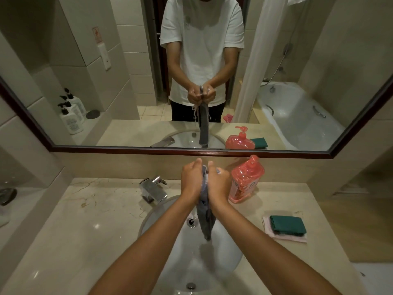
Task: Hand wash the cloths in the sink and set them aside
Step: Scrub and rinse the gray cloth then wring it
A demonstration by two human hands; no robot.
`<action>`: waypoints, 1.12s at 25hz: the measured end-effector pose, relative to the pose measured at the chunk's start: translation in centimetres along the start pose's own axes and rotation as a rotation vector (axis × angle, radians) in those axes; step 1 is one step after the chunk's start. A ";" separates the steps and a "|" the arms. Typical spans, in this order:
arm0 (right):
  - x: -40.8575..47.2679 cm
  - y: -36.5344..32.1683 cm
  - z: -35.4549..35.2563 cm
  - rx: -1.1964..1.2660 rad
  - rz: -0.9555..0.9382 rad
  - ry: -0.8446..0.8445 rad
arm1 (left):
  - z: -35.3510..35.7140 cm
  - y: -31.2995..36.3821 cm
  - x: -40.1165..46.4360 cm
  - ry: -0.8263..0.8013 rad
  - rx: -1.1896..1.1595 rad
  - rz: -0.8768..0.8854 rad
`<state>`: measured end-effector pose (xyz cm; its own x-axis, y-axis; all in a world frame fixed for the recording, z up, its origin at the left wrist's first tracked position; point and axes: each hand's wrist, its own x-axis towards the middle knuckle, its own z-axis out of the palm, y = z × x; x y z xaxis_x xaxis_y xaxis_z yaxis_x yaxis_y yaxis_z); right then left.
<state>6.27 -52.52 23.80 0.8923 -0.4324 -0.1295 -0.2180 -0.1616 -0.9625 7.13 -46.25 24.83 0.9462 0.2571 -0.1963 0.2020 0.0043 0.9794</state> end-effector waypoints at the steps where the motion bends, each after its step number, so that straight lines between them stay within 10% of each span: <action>1: -0.5 0.4 0.2 0.007 -0.002 -0.010 | -0.1 0.1 0.3 0.005 -0.005 -0.008; 14: 3.3 0.3 -0.3 0.067 0.175 0.064 | -0.7 -1.8 -1.7 -0.180 -0.072 0.003; 19: 3.3 -0.4 -1.2 0.240 0.190 0.111 | -0.9 -2.7 -2.7 -0.083 0.072 0.293; 28: 1.8 -1.8 -1.5 0.579 0.510 -0.276 | -0.9 -2.2 -1.6 -0.074 0.138 0.273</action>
<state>7.66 -54.27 25.66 0.8202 -0.0828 -0.5660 -0.4521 0.5123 -0.7302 4.93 -45.84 23.05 0.9850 0.1598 0.0651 -0.0344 -0.1877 0.9816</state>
